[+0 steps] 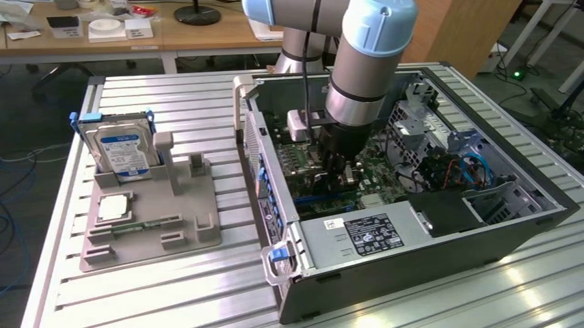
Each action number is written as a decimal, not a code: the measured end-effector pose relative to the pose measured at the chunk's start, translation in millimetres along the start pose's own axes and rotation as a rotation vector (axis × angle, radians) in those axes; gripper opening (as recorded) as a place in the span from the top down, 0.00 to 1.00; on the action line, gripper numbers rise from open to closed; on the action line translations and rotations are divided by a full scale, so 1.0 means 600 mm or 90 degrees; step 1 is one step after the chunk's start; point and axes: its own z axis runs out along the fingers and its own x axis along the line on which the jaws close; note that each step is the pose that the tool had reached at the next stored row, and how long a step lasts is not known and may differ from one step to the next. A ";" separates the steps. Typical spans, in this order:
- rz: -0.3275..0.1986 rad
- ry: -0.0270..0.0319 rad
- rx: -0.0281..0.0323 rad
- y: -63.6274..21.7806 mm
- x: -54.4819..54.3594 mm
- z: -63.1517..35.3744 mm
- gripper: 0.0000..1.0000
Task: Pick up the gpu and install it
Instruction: 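Insert the gpu into the slot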
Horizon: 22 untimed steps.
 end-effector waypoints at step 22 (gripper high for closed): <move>0.000 -0.0001 0.0000 0.000 0.000 0.006 0.72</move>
